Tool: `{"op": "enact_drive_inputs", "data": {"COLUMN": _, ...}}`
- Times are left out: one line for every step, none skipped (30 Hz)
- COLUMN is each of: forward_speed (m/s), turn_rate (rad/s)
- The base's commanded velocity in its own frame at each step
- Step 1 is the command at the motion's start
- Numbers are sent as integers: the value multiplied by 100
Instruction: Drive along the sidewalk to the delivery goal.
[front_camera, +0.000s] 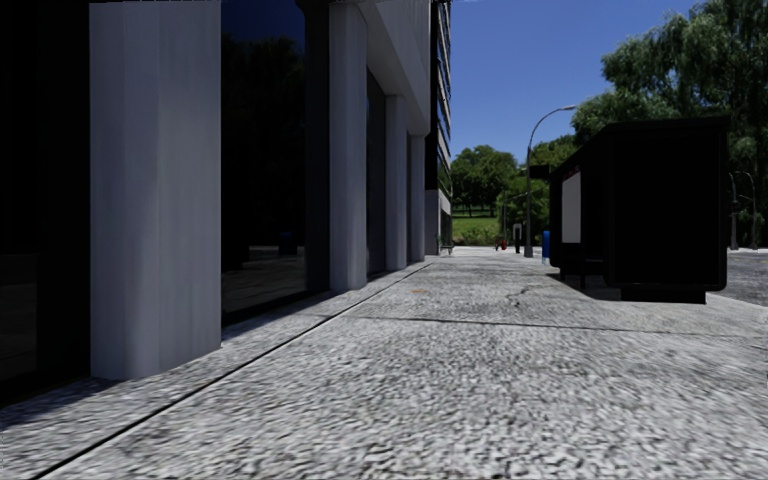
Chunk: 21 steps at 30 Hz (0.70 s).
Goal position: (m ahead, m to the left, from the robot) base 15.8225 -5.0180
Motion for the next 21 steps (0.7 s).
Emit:
{"op": "enact_drive_inputs", "data": {"forward_speed": 200, "turn_rate": -55}}
{"op": "enact_drive_inputs", "data": {"forward_speed": 200, "turn_rate": -55}}
{"op": "enact_drive_inputs", "data": {"forward_speed": 200, "turn_rate": -55}}
{"op": "enact_drive_inputs", "data": {"forward_speed": 200, "turn_rate": -55}}
{"op": "enact_drive_inputs", "data": {"forward_speed": 200, "turn_rate": -55}}
{"op": "enact_drive_inputs", "data": {"forward_speed": 200, "turn_rate": -55}}
{"op": "enact_drive_inputs", "data": {"forward_speed": 200, "turn_rate": -55}}
{"op": "enact_drive_inputs", "data": {"forward_speed": 200, "turn_rate": -55}}
{"op": "enact_drive_inputs", "data": {"forward_speed": 200, "turn_rate": -42}}
{"op": "enact_drive_inputs", "data": {"forward_speed": 200, "turn_rate": 0}}
{"op": "enact_drive_inputs", "data": {"forward_speed": 200, "turn_rate": 0}}
{"op": "enact_drive_inputs", "data": {"forward_speed": 200, "turn_rate": 0}}
{"op": "enact_drive_inputs", "data": {"forward_speed": 200, "turn_rate": 0}}
{"op": "enact_drive_inputs", "data": {"forward_speed": 200, "turn_rate": 0}}
{"op": "enact_drive_inputs", "data": {"forward_speed": 200, "turn_rate": 0}}
{"op": "enact_drive_inputs", "data": {"forward_speed": 200, "turn_rate": 0}}
{"op": "enact_drive_inputs", "data": {"forward_speed": 200, "turn_rate": 0}}
{"op": "enact_drive_inputs", "data": {"forward_speed": 200, "turn_rate": 0}}
{"op": "enact_drive_inputs", "data": {"forward_speed": 200, "turn_rate": 0}}
{"op": "enact_drive_inputs", "data": {"forward_speed": 200, "turn_rate": 0}}
{"op": "enact_drive_inputs", "data": {"forward_speed": 200, "turn_rate": 0}}
